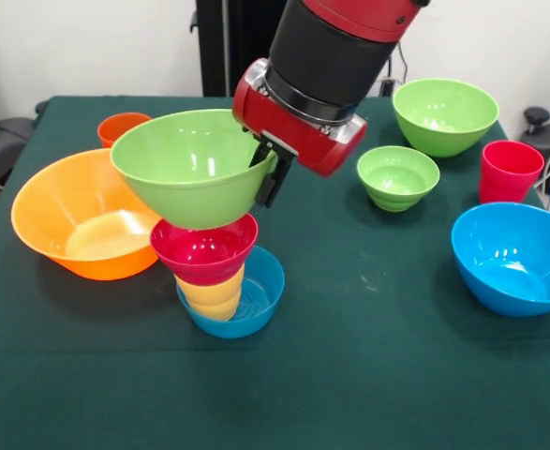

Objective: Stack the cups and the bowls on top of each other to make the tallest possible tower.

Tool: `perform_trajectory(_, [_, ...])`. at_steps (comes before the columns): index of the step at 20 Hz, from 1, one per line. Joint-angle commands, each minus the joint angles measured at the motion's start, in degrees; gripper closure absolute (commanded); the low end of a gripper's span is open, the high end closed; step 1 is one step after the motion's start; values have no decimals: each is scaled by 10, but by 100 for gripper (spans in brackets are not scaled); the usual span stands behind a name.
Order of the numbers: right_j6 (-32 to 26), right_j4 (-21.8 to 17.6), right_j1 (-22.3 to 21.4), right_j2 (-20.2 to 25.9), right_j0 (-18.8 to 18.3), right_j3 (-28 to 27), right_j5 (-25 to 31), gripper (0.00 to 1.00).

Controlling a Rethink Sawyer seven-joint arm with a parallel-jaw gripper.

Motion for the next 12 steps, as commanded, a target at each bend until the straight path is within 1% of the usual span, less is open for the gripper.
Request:
perform_trajectory(1, [-73, -29, 6, 68, -14, 30, -21, 100])
perform_trajectory(7, [-52, -25, -2, 74, -15, 66, -75, 100])
perform_trajectory(10, [-50, -17, -4, 79, -17, 73, -78, 100])
perform_trajectory(12, [-59, -6, -7, 90, -24, 79, -68, 100])
